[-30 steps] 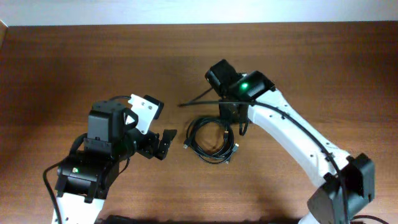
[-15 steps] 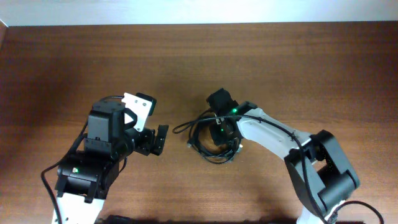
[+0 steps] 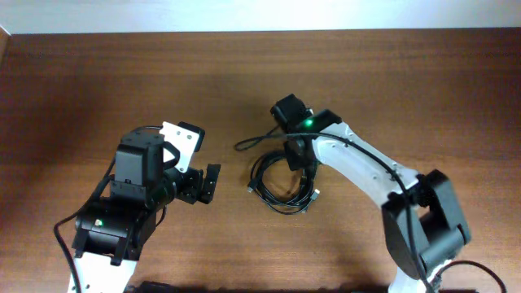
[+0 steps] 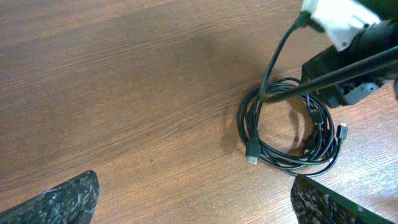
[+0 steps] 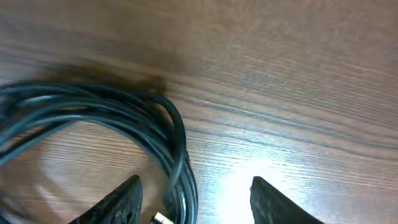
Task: Untangle cables
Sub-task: 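Lift the grasped cable bundle upward with the right gripper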
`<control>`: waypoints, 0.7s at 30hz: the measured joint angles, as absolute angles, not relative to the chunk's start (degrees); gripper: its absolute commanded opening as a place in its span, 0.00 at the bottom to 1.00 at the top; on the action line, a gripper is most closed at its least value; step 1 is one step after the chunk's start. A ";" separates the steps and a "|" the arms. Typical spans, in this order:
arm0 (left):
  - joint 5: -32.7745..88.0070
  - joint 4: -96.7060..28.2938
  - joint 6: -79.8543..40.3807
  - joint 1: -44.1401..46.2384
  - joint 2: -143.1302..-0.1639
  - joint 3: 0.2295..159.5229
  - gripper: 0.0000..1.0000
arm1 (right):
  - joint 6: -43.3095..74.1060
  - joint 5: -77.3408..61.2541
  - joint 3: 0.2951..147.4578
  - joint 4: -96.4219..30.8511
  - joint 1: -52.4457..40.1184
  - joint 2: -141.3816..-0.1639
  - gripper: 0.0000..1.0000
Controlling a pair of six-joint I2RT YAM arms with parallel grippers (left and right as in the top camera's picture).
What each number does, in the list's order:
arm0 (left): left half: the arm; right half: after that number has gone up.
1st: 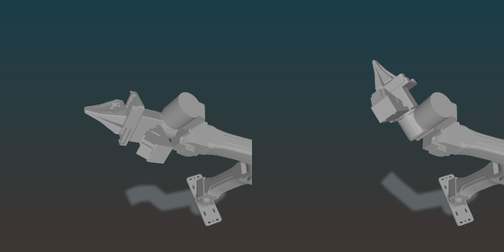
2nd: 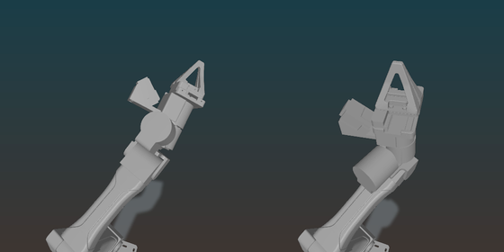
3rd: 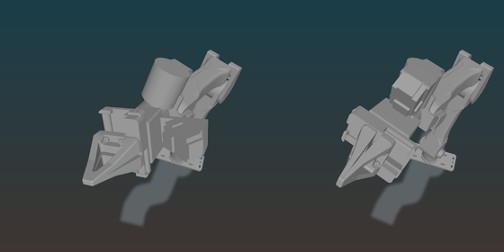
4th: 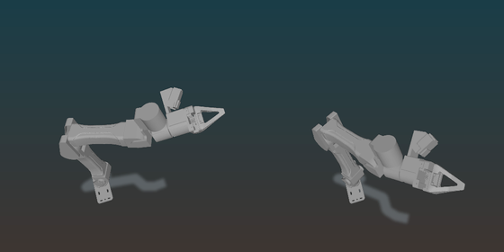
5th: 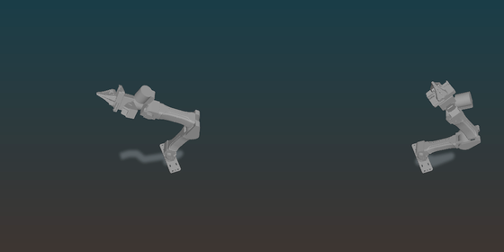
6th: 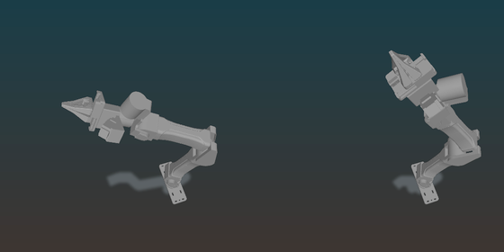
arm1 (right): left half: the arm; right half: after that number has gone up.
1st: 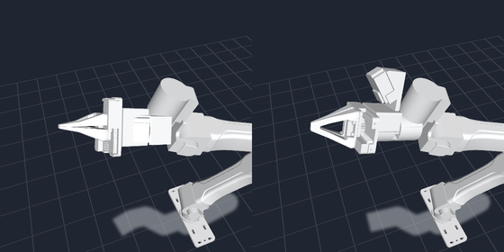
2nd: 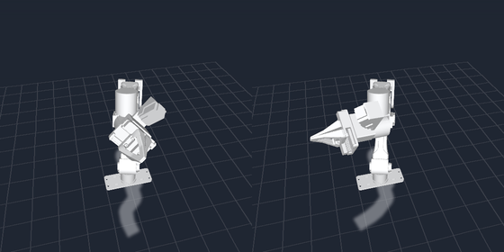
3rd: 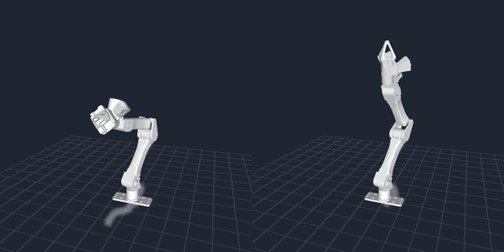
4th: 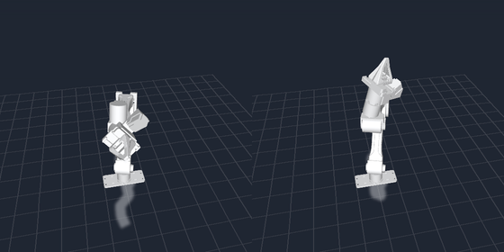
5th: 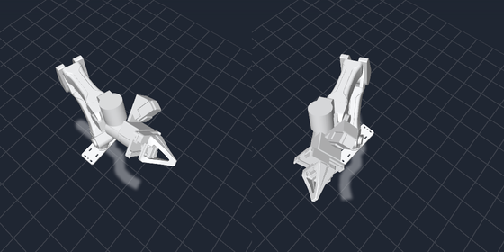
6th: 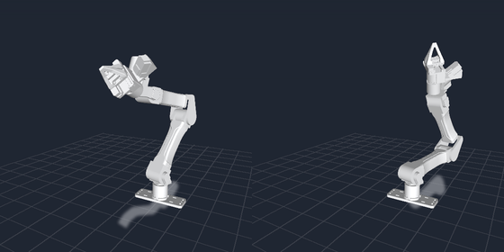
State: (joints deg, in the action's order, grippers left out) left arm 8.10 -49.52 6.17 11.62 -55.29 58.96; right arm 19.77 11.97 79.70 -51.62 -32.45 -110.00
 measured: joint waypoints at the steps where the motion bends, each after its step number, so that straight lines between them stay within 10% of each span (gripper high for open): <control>1: 8.10 -49.52 6.17 11.62 -55.29 58.96 0.99 | 19.77 11.75 79.68 -51.64 -32.45 -111.42 0.53; 3: 8.12 -49.52 6.17 11.62 -55.29 58.96 0.99 | 19.73 10.17 79.66 -51.44 -32.40 -114.61 0.49; 6: 8.36 -49.52 6.17 11.62 -55.29 58.96 0.99 | 19.86 8.78 79.66 -50.68 -32.34 -115.04 0.06; 15: 8.54 -49.52 6.17 11.62 -55.29 58.96 1.00 | 20.51 1.15 81.08 -56.66 -32.01 -114.48 0.04; 20: 9.52 -49.71 5.98 11.62 -55.29 58.96 0.90 | 20.53 -1.08 99.20 -71.42 -32.01 -100.90 0.04; 21: 11.62 -49.47 5.98 11.62 -55.29 58.96 0.74 | 20.05 -2.13 102.94 -73.45 -32.01 -97.51 0.04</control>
State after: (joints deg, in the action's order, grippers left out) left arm 11.62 -49.47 5.98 11.62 -55.29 58.96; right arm 20.05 -2.13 102.94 -73.45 -32.01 -97.51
